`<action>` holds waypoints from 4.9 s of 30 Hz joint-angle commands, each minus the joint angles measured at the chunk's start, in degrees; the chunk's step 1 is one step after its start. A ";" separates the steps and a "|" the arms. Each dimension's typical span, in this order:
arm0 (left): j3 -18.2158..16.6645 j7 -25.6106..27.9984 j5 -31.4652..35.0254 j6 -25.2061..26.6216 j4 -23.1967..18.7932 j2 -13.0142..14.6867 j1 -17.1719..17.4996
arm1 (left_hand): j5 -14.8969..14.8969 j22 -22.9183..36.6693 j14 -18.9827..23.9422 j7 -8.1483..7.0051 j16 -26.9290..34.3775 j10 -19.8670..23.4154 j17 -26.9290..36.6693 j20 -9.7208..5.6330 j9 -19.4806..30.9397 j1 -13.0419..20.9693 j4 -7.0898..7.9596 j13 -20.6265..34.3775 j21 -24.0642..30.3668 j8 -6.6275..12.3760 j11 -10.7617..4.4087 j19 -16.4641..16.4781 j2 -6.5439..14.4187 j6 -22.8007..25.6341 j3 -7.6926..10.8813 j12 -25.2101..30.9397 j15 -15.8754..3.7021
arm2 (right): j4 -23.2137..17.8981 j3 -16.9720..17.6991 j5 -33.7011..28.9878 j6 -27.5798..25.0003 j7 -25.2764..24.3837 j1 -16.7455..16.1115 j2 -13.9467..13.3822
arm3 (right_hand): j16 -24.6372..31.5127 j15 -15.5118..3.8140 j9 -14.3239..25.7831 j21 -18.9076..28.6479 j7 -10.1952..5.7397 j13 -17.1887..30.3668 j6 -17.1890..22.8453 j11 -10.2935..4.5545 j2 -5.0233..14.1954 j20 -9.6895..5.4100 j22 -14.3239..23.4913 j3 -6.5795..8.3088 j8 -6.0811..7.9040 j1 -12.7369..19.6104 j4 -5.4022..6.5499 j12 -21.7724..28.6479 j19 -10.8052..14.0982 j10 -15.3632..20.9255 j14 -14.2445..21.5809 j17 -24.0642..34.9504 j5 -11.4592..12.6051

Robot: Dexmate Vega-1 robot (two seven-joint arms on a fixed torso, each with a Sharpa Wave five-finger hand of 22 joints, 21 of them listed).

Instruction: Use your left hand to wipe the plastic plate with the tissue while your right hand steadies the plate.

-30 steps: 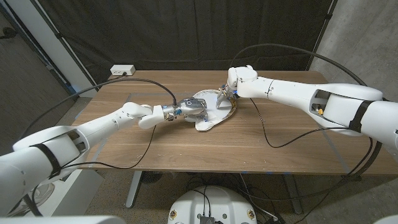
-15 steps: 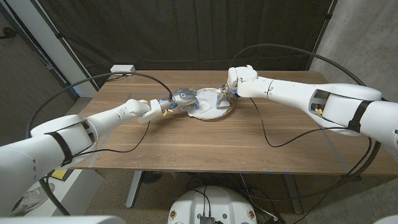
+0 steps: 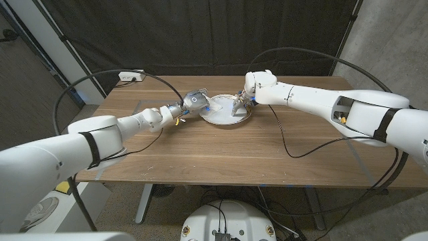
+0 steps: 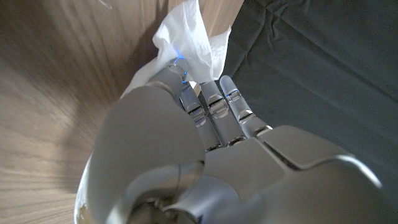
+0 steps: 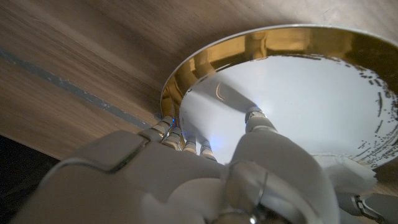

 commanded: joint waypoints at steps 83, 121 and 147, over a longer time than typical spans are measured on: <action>-52.15 -16.56 -21.43 -12.65 -56.01 21.30 33.33 | 0.01 0.02 1.70 1.22 -1.49 3.34 0.34 -1.70 0.31 0.97 -0.01 1.51 1.27 -1.99 -1.82 0.32 0.63 0.46 -1.05 -1.58 -6.09 | -19.29 6.99 -1.29 -9.53 -9.64 -3.84 -10.46 | 0.24 -0.61 0.32 0.51 -0.61 0.33 -0.02 -0.05 0.22 -3.38 0.63 -0.65 0.38 -0.34 0.13 0.50 0.59 -0.15 -0.19 0.00 0.66; -58.61 -31.60 -25.04 6.78 -56.65 25.31 40.25 | -0.26 -0.09 2.48 2.45 -2.05 3.67 0.24 -0.62 0.50 1.27 -0.08 1.96 2.71 -3.03 -1.89 3.58 0.73 0.03 -1.31 -2.42 -5.99 | -36.36 34.24 18.74 -11.92 -43.02 -27.33 -21.91 | 0.68 0.15 0.26 0.91 -0.66 0.31 1.82 0.01 -1.69 -2.05 0.55 -3.86 0.70 -5.08 2.48 1.11 1.79 2.23 1.92 0.20 -0.30; -47.17 -56.36 -21.54 8.89 -55.21 28.71 31.87 | -0.40 -0.81 -11.29 1.81 -6.78 -8.59 -8.23 3.27 0.81 -5.58 3.52 -1.28 -0.55 -10.19 0.60 -1.04 -0.93 -12.45 -2.49 -10.27 -4.04 | -37.36 43.45 27.28 -2.52 -49.68 -37.05 -23.74 | 0.47 0.63 0.15 0.90 -0.05 0.29 3.05 0.26 -3.01 -1.95 0.49 -5.81 0.65 -7.51 3.29 1.02 2.12 2.92 2.58 0.15 -0.81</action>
